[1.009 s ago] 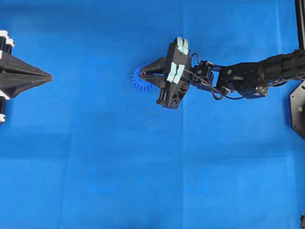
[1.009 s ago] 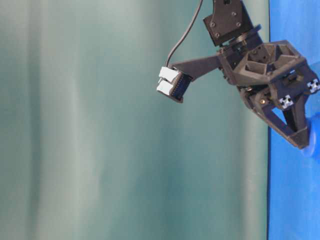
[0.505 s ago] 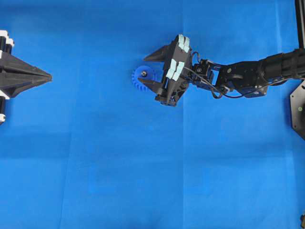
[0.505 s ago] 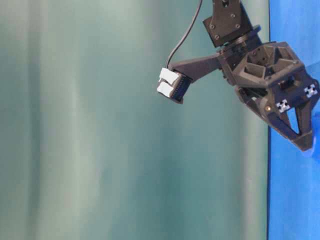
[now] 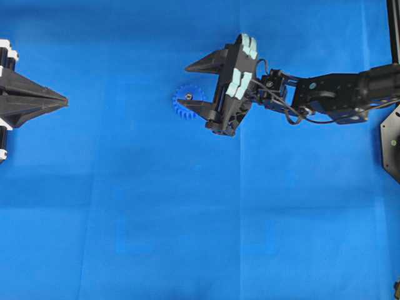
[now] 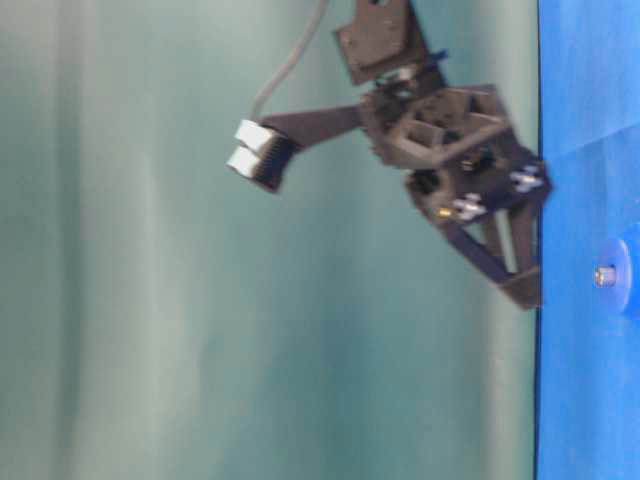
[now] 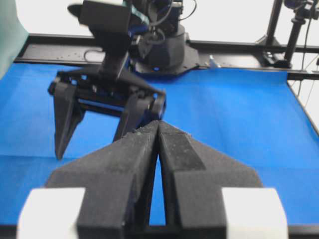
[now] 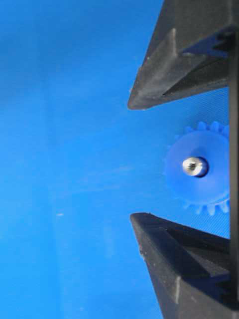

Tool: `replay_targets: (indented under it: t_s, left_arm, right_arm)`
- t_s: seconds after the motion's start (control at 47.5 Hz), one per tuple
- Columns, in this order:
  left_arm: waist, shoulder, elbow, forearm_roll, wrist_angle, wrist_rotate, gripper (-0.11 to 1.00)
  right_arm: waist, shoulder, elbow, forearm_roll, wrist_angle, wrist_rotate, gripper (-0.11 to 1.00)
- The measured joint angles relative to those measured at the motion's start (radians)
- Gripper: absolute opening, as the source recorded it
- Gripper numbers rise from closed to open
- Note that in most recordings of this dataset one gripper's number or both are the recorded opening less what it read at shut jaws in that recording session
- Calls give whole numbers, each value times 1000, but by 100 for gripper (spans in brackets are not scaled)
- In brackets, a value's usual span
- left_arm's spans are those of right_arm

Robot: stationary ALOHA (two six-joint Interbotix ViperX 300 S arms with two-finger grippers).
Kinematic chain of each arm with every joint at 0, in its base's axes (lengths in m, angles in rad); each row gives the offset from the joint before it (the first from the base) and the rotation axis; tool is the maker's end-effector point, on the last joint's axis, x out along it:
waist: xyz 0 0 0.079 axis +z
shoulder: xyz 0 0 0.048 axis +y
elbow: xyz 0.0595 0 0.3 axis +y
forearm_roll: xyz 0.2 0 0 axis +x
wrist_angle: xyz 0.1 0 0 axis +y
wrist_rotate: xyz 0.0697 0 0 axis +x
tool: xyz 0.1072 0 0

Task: Insert the shaft placed at a random location into the center hole of the small gear at another random location.
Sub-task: 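Open the right gripper to release the shaft, then raise the open right gripper away from the gear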

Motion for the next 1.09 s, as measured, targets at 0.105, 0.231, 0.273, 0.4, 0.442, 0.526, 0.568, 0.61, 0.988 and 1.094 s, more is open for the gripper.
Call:
replay_targets:
  t_s: [0.105, 0.231, 0.273, 0.4, 0.442, 0.526, 0.568, 0.61, 0.988, 1.094]
  left_arm:
    - [0, 0, 0, 0, 0, 0, 0]
    - [0, -3, 0, 0, 0, 0, 0]
    - [0, -5, 0, 0, 0, 0, 0]
    - [0, -6, 0, 2, 0, 0, 0]
    - [0, -8, 0, 2, 0, 0, 0]
    - [0, -8, 0, 0, 0, 0, 0]
    - [0, -8, 2, 0, 0, 0, 0]
    - [0, -8, 2, 2, 0, 0, 0]
    - [0, -18, 5, 2, 14, 0, 0]
    - [-2, -21, 5, 0, 14, 0, 0]
  right_arm:
    - [0, -29, 0, -2, 23, -3, 74]
    - [2, -52, 0, -2, 34, -5, 74]
    - [3, -55, 0, -2, 34, -6, 74]
    - [8, -61, 2, -2, 37, -6, 74]
    - [11, -61, 2, -2, 37, -6, 74]
    - [14, -61, 3, -2, 38, -6, 74]
    - [15, -60, 5, -2, 40, -6, 74]
    - [17, -61, 5, -2, 41, -6, 74]
    - [21, -109, 61, -2, 52, -6, 74]
    - [21, -132, 80, -2, 52, -5, 74]
